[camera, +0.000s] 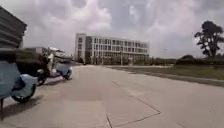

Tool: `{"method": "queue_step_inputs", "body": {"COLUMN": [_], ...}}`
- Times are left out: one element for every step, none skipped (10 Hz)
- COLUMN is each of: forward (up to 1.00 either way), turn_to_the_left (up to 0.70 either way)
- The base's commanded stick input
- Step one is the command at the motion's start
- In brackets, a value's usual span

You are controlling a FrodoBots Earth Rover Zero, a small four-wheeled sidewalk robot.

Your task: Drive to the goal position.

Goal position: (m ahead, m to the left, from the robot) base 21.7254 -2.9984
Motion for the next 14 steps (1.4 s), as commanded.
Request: {"method": "queue_step_inputs", "body": {"forward": [0.50,0.50,0.50,0.50,0.50,0.50,0.50,0.50,0.50,0.50,0.50,0.50,0.50,0.50], "turn_to_the_left": [-0.02,-0.02,-0.02,-0.02,-0.02,-0.02,-0.02,0.27,0.48,0.25,-0.02,-0.02,-0.02,-0.02]}}
